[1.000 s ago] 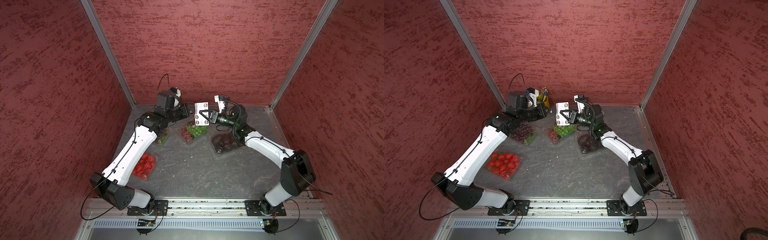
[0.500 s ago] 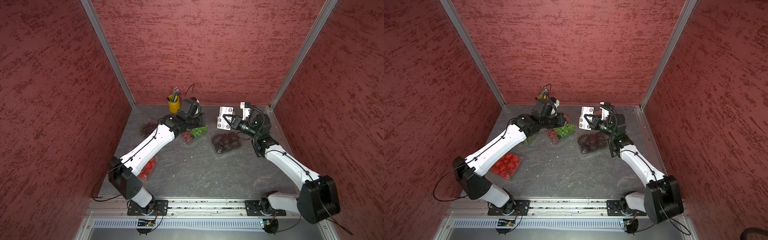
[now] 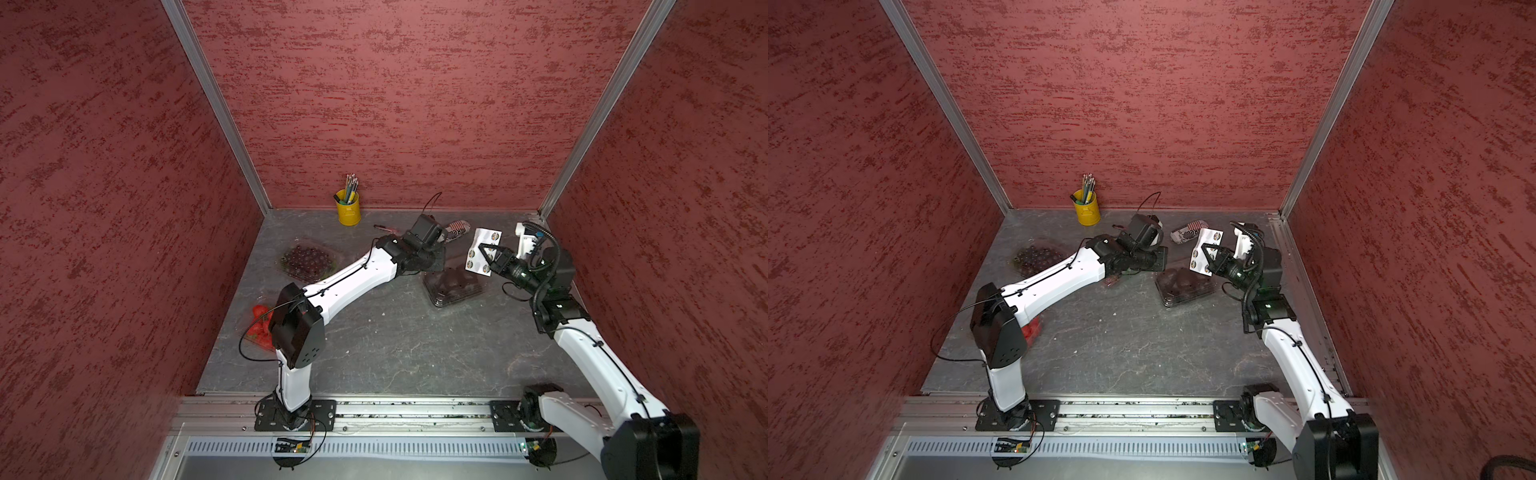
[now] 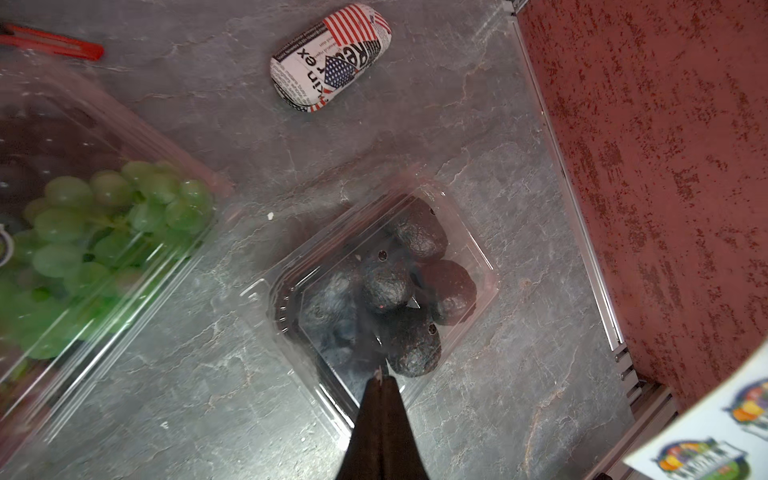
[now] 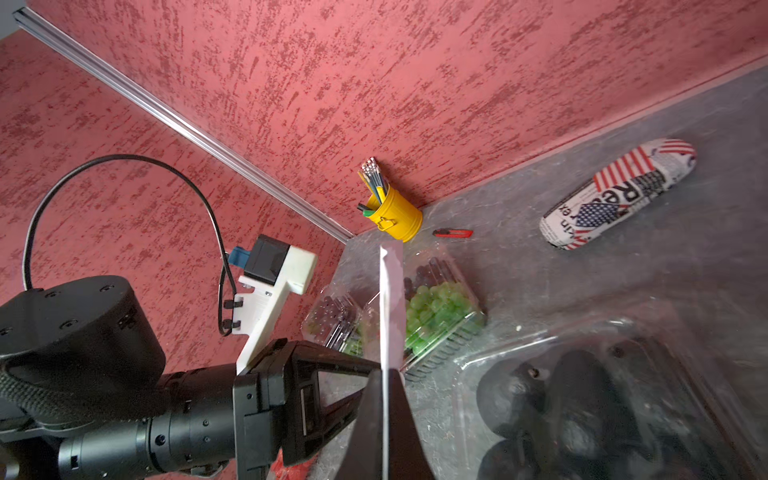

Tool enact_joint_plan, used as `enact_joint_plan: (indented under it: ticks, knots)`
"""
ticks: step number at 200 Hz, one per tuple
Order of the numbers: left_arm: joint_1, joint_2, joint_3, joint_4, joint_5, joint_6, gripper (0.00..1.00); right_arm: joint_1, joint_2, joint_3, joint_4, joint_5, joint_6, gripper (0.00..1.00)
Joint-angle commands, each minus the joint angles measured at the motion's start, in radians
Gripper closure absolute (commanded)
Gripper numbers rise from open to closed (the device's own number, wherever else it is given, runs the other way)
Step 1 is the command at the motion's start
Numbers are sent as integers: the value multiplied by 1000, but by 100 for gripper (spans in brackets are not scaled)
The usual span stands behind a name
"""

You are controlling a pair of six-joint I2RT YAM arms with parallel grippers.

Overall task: Label fruit boxes
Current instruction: Stick the label on the fruit box.

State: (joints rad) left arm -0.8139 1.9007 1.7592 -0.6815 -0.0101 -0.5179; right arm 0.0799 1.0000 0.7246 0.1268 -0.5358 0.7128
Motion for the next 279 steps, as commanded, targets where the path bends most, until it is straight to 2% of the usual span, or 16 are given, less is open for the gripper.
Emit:
enact_joint_plan:
  ticks: [1, 54, 127, 279]
  knots:
    - [-13, 43, 52, -15, -18, 32, 100, -33, -47, -13, -72, 37, -31, 100]
    - [-38, 148, 135, -54, -17, 51, 100, -79, -105, -32, -129, 36, -44, 100]
    - [-59, 258, 230, -135, -56, 77, 100, -93, -133, -40, -154, 26, -49, 100]
    - [-67, 366, 319, -168, -27, 84, 100, -100, -127, -53, -149, 17, -45, 100]
